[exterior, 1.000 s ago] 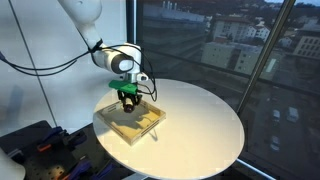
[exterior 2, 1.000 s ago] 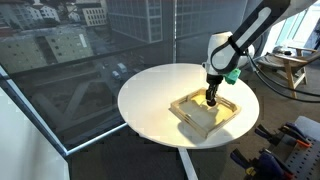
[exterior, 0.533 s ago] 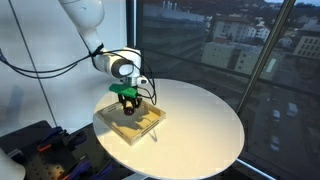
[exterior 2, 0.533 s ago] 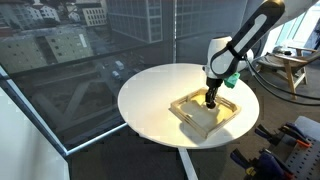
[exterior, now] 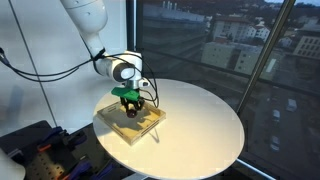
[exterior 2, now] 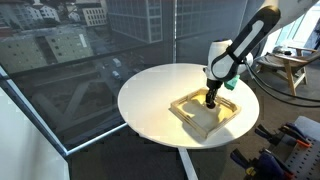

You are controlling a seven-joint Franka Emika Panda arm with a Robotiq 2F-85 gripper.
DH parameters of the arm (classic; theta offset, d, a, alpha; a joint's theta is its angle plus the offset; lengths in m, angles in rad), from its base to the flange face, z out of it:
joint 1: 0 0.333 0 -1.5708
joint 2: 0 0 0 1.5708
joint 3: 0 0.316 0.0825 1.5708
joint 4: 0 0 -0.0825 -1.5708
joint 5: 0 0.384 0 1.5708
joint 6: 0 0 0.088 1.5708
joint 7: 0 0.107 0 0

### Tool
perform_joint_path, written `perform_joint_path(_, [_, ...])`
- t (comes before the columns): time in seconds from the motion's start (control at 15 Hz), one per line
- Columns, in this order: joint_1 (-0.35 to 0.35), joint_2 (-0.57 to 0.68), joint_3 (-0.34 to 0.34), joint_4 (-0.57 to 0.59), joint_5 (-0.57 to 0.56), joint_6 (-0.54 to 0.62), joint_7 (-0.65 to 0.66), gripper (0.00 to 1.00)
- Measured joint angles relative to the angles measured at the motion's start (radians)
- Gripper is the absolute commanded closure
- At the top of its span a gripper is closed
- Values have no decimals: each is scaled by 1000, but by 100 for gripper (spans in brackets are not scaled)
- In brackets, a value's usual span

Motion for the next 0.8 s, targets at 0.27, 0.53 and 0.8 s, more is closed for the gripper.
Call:
perform_joint_path(0.27, [0, 15, -7, 6, -8, 19, 3, 65])
perform_joint_path(0.53, [0, 30, -8, 12, -8, 25, 7, 65])
perform_joint_path(0.8, [1, 44, -8, 16, -8, 28, 16, 65])
